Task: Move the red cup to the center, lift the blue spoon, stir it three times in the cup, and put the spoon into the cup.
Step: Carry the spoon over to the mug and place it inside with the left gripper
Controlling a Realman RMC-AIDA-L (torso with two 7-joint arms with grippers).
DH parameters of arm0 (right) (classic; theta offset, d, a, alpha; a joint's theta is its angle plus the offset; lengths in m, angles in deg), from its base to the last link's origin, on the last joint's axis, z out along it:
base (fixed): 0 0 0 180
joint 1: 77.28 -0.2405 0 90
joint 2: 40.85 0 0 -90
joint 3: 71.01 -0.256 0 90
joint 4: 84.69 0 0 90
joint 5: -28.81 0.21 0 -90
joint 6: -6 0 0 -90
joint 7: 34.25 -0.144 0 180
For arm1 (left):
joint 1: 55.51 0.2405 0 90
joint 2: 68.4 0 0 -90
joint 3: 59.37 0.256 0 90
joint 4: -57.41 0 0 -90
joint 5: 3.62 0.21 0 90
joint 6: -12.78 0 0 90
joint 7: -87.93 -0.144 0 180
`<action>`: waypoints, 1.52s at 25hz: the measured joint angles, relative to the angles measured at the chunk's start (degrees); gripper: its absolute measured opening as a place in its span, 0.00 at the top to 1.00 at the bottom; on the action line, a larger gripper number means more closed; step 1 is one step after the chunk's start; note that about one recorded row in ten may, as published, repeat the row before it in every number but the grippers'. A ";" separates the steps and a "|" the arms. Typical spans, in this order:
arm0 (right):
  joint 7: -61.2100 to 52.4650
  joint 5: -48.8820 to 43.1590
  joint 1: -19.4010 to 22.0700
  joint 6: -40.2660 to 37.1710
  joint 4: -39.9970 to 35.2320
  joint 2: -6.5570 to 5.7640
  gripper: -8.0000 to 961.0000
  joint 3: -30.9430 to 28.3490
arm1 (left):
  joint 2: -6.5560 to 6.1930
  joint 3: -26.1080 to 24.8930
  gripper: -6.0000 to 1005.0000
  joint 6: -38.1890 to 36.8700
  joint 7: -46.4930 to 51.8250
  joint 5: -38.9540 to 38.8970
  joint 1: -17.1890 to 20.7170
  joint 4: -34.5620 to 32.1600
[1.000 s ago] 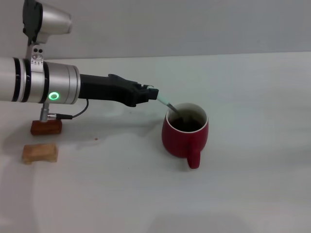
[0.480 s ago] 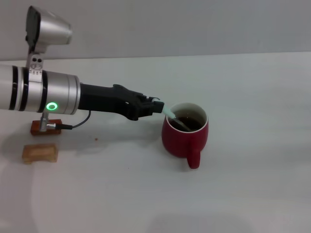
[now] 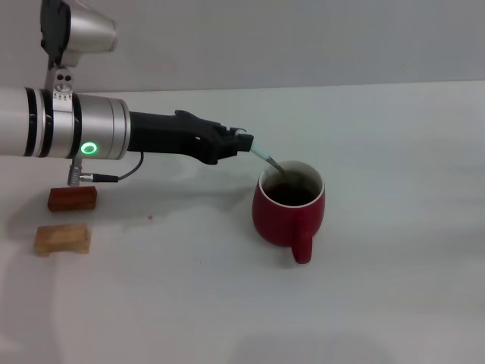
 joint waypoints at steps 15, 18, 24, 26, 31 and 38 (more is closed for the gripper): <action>0.13 -0.14 -0.27 0.12 0.86 0.02 0.52 0.07 | -0.63 -0.26 0.85 -4.51 -0.12 -0.02 3.01 -1.07; 0.20 -0.17 -0.57 0.12 0.89 0.02 0.52 0.09 | -0.05 -0.17 0.85 -4.21 -1.31 -0.70 2.67 -1.01; 0.28 -0.18 -0.98 0.12 0.89 0.02 0.52 0.11 | 0.26 0.42 0.85 -1.00 -2.19 -2.50 1.51 -0.47; 0.27 -0.18 -1.04 0.12 0.88 0.01 0.52 0.16 | 0.18 0.43 0.85 0.81 -2.25 -3.20 1.30 -0.01; 0.04 -0.18 -0.93 0.09 0.87 0.00 0.52 0.17 | -0.06 0.07 0.85 1.80 -2.26 -3.49 1.49 0.35; 0.05 -0.18 -0.93 0.11 0.87 0.03 0.52 0.18 | -0.44 -0.29 0.85 -1.23 -2.02 -3.52 3.77 -0.47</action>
